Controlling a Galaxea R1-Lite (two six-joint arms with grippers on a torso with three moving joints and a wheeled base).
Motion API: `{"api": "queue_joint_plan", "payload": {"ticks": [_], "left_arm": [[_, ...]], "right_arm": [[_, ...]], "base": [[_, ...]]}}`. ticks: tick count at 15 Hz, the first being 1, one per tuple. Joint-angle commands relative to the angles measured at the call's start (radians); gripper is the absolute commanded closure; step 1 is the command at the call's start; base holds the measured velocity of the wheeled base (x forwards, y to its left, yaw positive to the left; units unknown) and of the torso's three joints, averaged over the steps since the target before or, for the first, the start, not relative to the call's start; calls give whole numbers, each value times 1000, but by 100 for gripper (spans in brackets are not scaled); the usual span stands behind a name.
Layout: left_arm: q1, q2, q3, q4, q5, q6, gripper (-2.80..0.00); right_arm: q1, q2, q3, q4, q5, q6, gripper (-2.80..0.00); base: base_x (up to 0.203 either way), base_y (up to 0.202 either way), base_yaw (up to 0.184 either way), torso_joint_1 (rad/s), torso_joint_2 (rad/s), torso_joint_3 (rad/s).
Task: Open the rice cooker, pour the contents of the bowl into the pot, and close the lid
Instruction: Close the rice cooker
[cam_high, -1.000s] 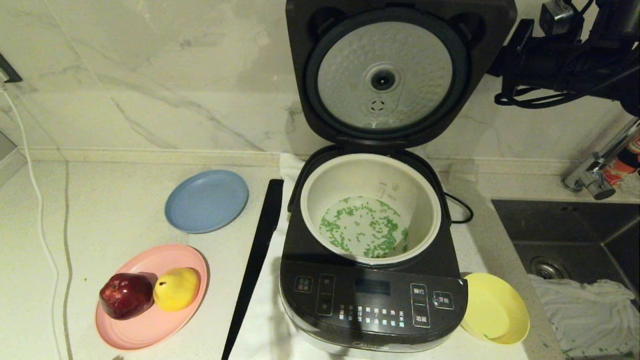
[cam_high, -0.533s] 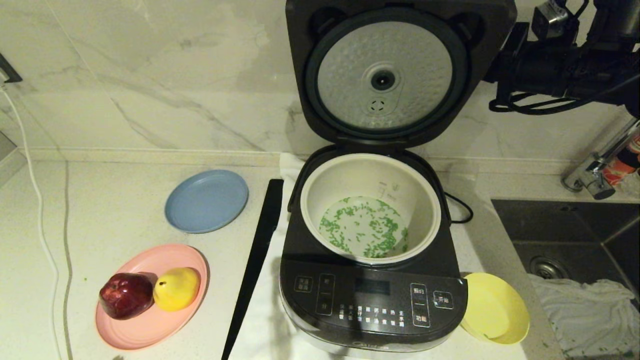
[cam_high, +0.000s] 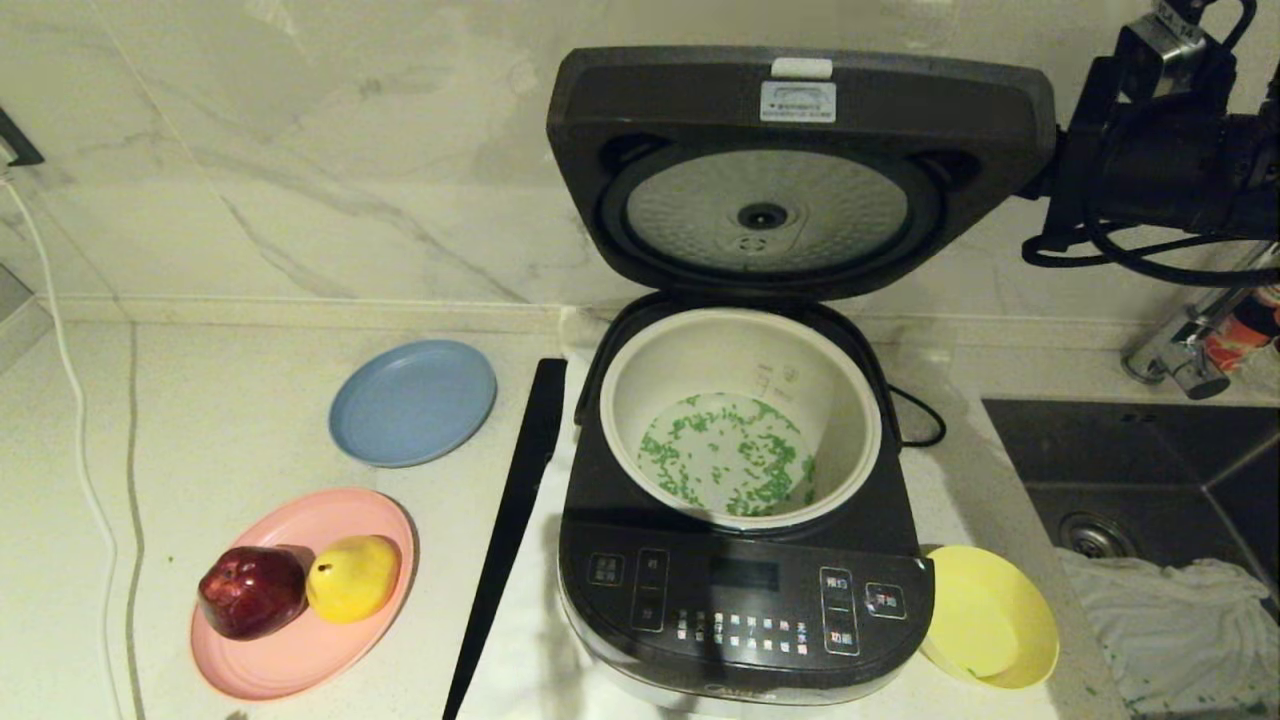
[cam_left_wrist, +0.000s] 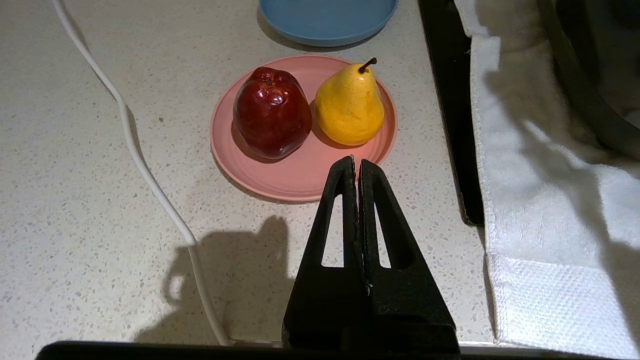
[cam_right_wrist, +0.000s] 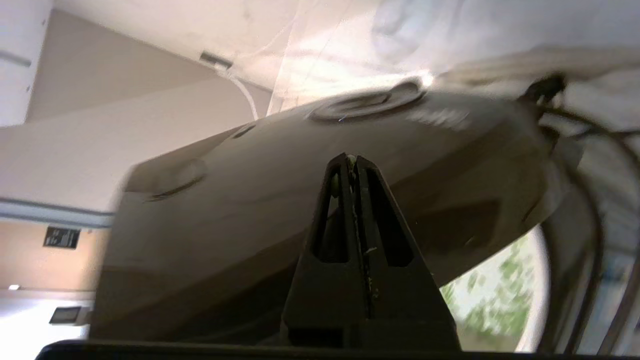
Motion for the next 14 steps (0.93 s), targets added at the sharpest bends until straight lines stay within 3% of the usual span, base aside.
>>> {"api": "queue_joint_plan", "payload": {"ticks": [1, 6, 14], "left_arm": [[0, 1, 0, 1, 0, 1, 0], [0, 1, 0, 1, 0, 1, 0], [0, 1, 0, 1, 0, 1, 0]], "right_arm": [[15, -100, 98, 1, 10, 4, 0], [63, -215, 361, -51, 21, -10, 0], [172, -299, 666, -112, 15, -16, 0]], "base": [[0, 0, 0, 0, 0, 0], [0, 0, 0, 0, 0, 0], [0, 0, 0, 0, 0, 0]]}}
